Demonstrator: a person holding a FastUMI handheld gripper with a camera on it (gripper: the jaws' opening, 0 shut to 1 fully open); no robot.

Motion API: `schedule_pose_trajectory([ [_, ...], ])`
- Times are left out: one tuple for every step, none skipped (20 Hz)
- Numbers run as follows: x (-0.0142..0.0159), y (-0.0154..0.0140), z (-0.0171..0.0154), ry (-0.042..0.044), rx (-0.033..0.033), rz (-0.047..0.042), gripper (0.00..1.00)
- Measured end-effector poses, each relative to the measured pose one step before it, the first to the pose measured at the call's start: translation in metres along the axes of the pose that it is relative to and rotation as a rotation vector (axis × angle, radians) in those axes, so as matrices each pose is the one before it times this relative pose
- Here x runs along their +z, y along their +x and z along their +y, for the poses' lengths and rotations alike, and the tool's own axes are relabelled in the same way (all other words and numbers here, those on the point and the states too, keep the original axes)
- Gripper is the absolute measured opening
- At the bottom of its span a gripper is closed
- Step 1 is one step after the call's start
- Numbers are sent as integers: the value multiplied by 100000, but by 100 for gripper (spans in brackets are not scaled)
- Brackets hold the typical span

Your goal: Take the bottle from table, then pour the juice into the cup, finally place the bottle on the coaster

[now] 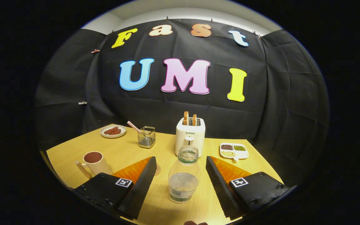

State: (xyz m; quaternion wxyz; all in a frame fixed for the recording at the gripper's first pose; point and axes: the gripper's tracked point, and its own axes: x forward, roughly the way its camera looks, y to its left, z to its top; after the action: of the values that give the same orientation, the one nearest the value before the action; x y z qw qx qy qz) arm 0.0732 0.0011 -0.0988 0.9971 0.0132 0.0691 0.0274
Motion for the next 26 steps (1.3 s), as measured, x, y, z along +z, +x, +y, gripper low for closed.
schedule_pose_trajectory([
  [-586,178,-81,155,-157,693,98],
  [-672,244,-112,-144,-221,1052,98],
  [-633,214,-66,-88,-29,1287,98],
  [-718,151,-12,291,42,974,98],
  [-516,77,-22,329,155,561,98],
  [-523,149,-38,-43,-193,635,97],
  [-398,177,-17,66,12,658,98],
  [-407,155,-10,356,14,455,97],
  [-275,204,17,435,-29,194,97],
  [-306,131,-61,197,-30,11,98],
  [-107,295,-61,9,-261,14,97],
  [-280,306,-78,172,-277,93,97],
  [-129,296,-118,686,-188,233,98],
  [-214,267,-115,1023,-143,329,98],
  [-116,206,-117,1371,-36,39,98],
  [-165,257,46,1254,129,188,98],
  [-364,188,9,732,-23,732,98],
  [-309,133,83,340,252,551,98],
  [-199,105,57,-3,125,442,98],
  [-180,52,-28,39,444,128,98],
  [-85,41,57,-79,390,-42,98],
  [-13,38,-52,-57,-38,-96,96],
  [11,103,-37,123,179,-140,94],
  [4,30,-106,216,106,-228,90],
  [78,131,-45,367,136,-351,89],
  [-72,79,34,372,303,-56,86],
])
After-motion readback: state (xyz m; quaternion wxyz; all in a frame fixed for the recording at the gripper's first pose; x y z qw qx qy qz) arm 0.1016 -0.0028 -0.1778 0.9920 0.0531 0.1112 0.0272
